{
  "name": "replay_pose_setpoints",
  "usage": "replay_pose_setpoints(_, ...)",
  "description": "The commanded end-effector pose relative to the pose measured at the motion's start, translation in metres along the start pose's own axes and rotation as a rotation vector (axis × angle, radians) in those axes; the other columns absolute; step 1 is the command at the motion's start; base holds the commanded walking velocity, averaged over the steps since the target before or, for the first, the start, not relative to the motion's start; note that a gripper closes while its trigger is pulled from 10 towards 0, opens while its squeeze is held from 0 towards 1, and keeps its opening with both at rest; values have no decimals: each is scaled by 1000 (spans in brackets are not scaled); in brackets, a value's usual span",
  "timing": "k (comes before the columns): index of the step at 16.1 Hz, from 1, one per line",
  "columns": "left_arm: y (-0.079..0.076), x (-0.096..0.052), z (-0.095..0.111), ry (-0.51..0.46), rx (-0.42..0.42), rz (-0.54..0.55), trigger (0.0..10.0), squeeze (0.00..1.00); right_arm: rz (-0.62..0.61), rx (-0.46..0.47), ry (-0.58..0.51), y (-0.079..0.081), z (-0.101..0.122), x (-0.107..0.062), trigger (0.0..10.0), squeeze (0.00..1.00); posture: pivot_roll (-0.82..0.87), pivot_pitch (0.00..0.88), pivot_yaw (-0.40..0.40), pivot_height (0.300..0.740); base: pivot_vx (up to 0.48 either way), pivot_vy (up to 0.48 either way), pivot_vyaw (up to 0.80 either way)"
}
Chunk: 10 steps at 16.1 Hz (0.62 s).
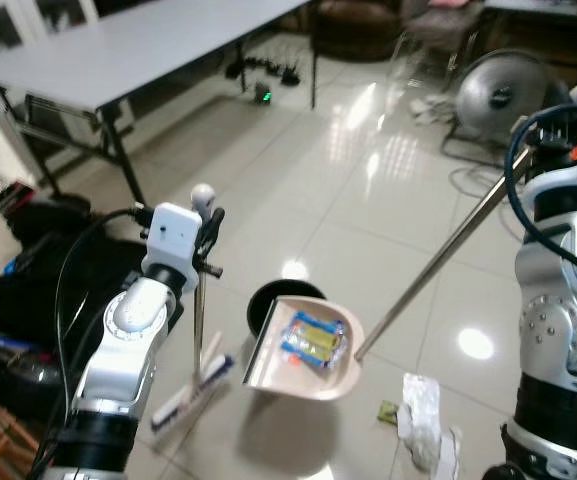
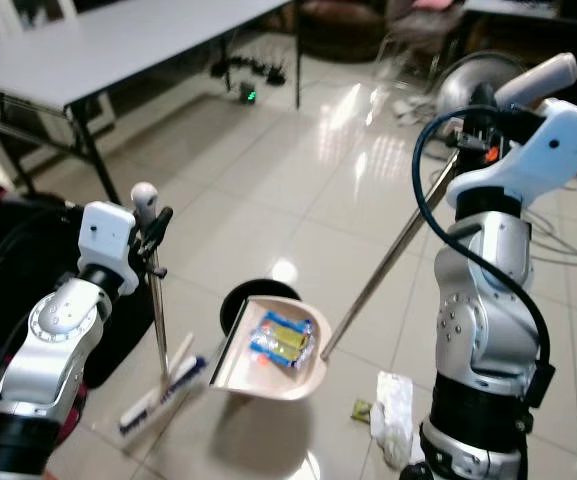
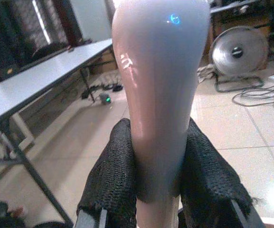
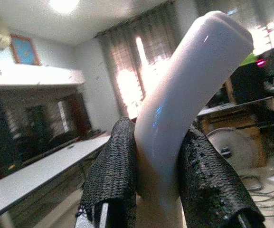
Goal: Sweep floor
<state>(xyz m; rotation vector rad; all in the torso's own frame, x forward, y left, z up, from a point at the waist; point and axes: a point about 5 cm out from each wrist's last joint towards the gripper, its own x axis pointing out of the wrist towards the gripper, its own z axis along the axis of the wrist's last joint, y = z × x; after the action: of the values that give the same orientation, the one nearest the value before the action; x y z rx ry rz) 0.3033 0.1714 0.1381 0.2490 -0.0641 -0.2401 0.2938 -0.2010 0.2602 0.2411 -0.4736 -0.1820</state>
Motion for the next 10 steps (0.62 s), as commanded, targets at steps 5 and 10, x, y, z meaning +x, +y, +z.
replay_pose_setpoints(5, 9, -4, 6, -29, 37, 30, 10000, 0, 38, 36, -18, 10, 4, 5, 10000, 0, 6, 0, 12, 740, 383, 0, 0)
replay_pose_setpoints(10, 9, -4, 7, -34, 35, 29, 10000, 0, 41, 36, -21, 10, 4, 5, 10000, 0, 5, 0, 14, 740, 383, 0, 0)
